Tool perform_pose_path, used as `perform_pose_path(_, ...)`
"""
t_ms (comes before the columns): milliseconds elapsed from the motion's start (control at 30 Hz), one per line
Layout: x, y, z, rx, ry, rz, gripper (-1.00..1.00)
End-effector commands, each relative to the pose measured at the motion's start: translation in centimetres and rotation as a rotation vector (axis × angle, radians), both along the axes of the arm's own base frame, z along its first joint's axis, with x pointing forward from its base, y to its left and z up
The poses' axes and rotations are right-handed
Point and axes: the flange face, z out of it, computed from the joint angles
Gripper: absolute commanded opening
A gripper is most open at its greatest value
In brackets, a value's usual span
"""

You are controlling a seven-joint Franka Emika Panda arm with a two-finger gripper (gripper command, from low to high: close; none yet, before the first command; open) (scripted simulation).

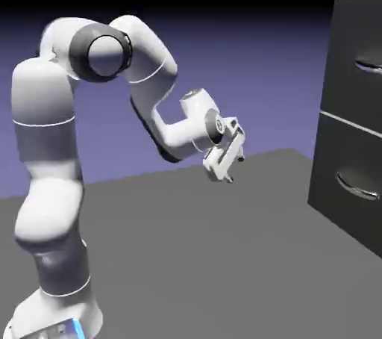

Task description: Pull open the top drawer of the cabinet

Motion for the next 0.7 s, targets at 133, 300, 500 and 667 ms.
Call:
perform_pose_path(133,0.6,3.1,-1.4,-0.141,-0.002,0.341,0.0)
perform_pose_path(300,1.2,6.0,-1.9,-0.265,-0.045,0.663,0.0)
perform_pose_path(500,2.3,8.7,-1.1,-0.411,-0.154,1.006,0.0)
perform_pose_path(667,3.8,10.1,0.8,-0.549,-0.287,1.238,0.0)
